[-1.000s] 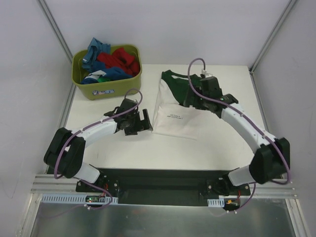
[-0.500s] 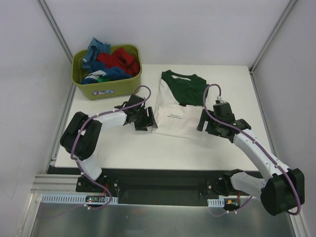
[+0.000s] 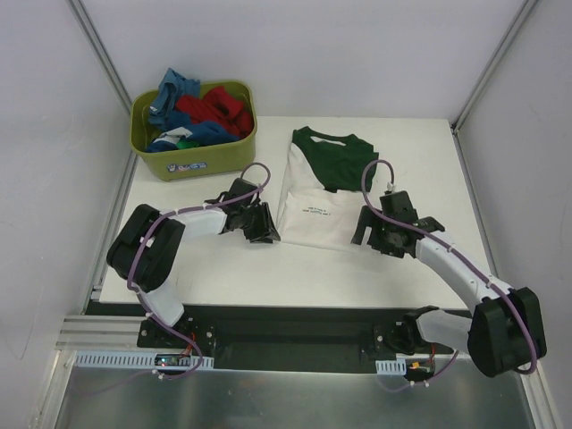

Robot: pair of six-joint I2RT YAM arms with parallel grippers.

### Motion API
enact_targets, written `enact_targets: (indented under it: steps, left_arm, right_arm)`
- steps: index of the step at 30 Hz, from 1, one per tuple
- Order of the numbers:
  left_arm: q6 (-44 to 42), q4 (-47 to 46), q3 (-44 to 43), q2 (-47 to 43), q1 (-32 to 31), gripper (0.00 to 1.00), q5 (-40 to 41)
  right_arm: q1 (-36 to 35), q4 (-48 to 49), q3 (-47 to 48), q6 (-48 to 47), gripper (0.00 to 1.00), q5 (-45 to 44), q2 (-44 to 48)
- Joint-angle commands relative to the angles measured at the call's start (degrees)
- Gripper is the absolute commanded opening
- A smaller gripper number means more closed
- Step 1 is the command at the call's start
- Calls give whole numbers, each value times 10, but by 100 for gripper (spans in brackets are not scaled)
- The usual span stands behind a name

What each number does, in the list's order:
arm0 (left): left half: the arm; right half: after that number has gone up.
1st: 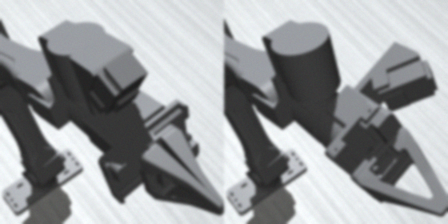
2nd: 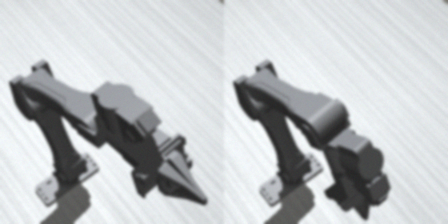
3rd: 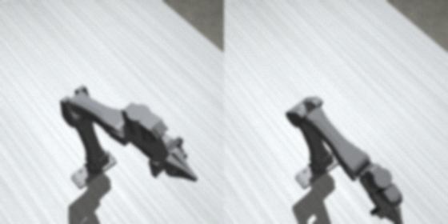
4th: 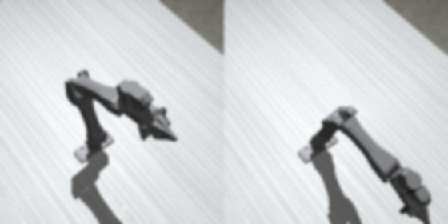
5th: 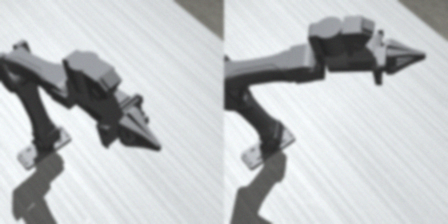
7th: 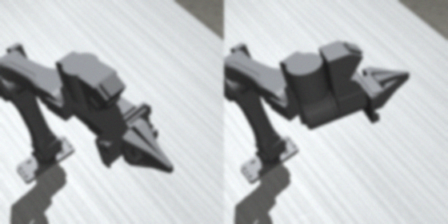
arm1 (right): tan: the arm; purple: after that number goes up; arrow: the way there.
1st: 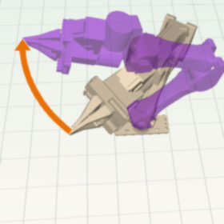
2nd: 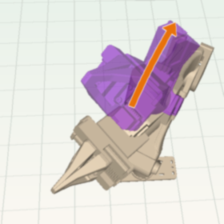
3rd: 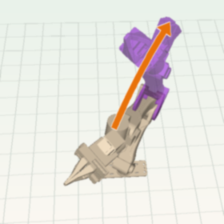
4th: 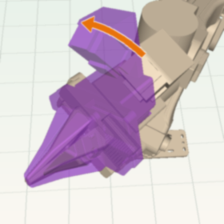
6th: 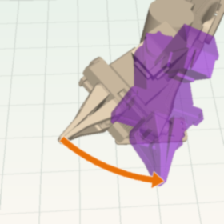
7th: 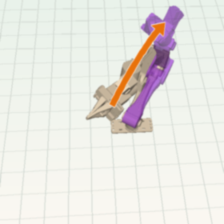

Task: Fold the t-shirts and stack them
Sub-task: Grab one side of the 2/3 rectangular tshirt with both arms

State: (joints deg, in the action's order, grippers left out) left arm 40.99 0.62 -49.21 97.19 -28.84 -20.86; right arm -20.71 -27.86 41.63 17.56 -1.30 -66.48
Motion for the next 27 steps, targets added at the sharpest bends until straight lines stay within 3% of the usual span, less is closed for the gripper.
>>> enact_targets:
  steps: [1, 3, 4, 5, 8, 9, 16, 22, 27]
  left_arm:
    - [-11, 10, -12, 38, -2, 23, -15]
    - [-16, 10, -16, 42, -2, 14, -17]
    - [-16, 10, -17, 42, -2, 2, -16]
    - [-17, 10, -16, 42, -2, 0, -15]
    - [-20, 10, -12, 36, -2, 0, -6]
    - [-21, 10, -12, 33, -2, 0, -2]
    - [-34, 3, -7, 22, -2, 0, 5]
    - [-38, -1, -2, 13, -2, 0, 4]
    - [-39, -4, 4, 3, -2, 0, 5]
  right_arm:
    - [3, 36, -12, 15, 96, 31, -24]
    - [3, 46, -19, 23, 93, 40, -40]
    - [2, 53, -24, 26, 91, 57, -44]
    - [3, 67, -29, 27, 90, 64, -52]
    - [3, 92, -34, 33, 82, 87, -72]
    - [3, 95, -32, 33, 74, 89, -77]
    - [2, 116, -17, 33, 56, 93, -140]
    - [3, 144, -14, 41, 32, 108, -177]
    - [2, 152, -1, 38, 2, 119, -202]
